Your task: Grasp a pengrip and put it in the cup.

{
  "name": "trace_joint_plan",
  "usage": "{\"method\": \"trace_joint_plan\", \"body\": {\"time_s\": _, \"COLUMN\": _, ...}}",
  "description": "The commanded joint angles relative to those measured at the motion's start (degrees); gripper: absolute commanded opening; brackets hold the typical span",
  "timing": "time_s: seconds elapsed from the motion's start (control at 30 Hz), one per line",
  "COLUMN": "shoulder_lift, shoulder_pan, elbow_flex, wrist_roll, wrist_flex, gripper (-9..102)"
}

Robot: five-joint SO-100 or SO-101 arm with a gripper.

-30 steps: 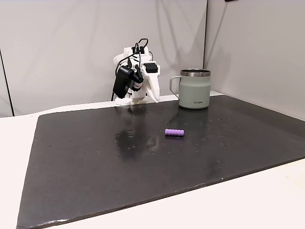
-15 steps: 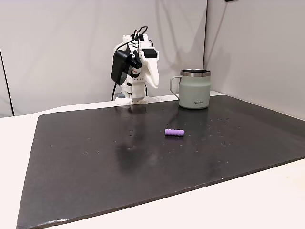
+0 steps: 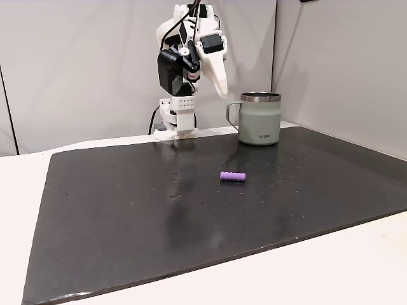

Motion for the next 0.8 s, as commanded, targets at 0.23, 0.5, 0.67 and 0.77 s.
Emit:
{"method": "trace_joint_plan", "body": {"time_s": 0.23, "shoulder_lift": -21.45, "shoulder_pan": 2.02, "elbow_flex": -22.94, "wrist_roll": 12.74, "wrist_flex": 9.40, "gripper": 21}}
{"method": "trace_joint_plan", "body": {"time_s": 0.5, "shoulder_lift": -36.47, "shoulder_pan": 2.55, "elbow_flex": -38.06, "wrist_roll": 17.40, "wrist_flex": 15.56, "gripper": 24}}
{"method": "trace_joint_plan", "body": {"time_s": 0.67, "shoulder_lift": -46.58, "shoulder_pan": 2.81, "elbow_flex": -48.43, "wrist_roll": 18.19, "wrist_flex": 18.98, "gripper": 24}}
{"method": "trace_joint_plan", "body": {"time_s": 0.77, "shoulder_lift": -51.94, "shoulder_pan": 2.99, "elbow_flex": -53.00, "wrist_roll": 18.72, "wrist_flex": 20.30, "gripper": 24}}
